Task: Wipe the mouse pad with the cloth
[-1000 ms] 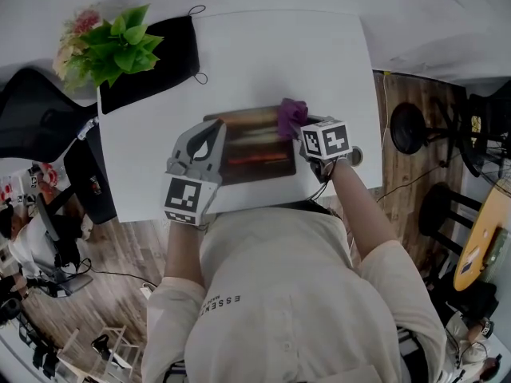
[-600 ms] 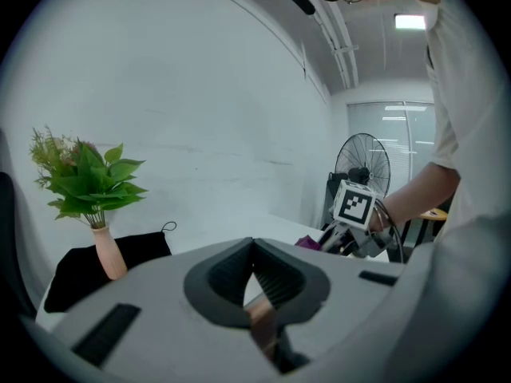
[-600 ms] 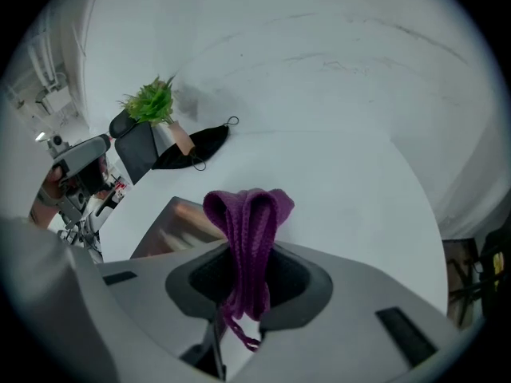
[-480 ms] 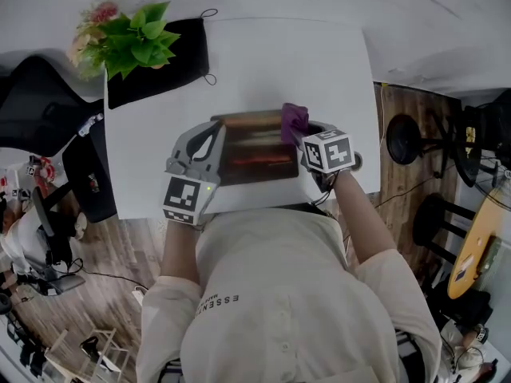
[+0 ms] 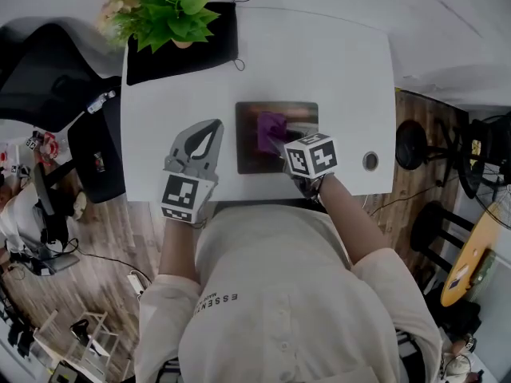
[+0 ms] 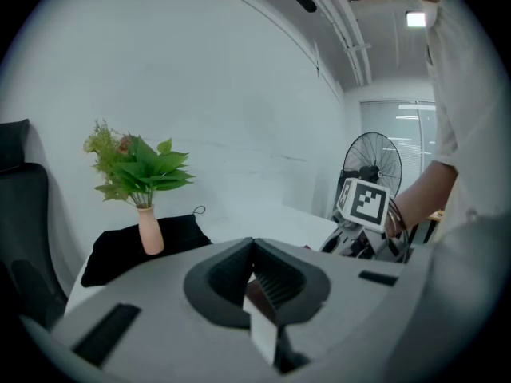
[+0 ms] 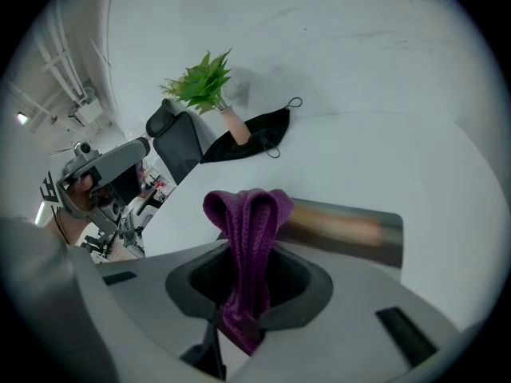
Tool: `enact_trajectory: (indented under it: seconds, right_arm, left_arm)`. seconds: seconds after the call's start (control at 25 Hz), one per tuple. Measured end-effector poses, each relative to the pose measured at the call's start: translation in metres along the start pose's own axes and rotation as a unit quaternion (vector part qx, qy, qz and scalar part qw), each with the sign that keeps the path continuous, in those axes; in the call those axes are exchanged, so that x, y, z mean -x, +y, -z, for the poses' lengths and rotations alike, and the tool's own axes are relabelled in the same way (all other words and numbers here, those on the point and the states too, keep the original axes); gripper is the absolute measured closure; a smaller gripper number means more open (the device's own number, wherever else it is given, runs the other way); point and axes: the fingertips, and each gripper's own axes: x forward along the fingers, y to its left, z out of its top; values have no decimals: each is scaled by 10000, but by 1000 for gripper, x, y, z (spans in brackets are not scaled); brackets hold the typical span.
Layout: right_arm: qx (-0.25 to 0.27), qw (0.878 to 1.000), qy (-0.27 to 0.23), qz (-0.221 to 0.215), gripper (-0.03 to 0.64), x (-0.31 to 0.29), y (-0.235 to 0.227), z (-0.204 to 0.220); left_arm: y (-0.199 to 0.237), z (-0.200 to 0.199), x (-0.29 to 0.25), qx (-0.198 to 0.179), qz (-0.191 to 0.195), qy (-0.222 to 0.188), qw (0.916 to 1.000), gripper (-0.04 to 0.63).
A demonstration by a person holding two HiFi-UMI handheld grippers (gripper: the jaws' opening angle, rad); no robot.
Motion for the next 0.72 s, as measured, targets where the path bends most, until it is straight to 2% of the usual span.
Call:
enact_trajectory:
  seconds: [0.28,0.52,0.72]
  right_arm:
    - [68,9987,257,-445,515,-45,50,6]
    - [-51,9988,349,-341,515,-60,49,7]
    - [-141,9987,381,-314,515,-57,42,11]
  left_arm:
    - [19,23,23,131,-128,152,9997,594]
    - [32,31,31,247,-219,172,9993,594]
    - [26,27,22,224,-123,138,9996,594]
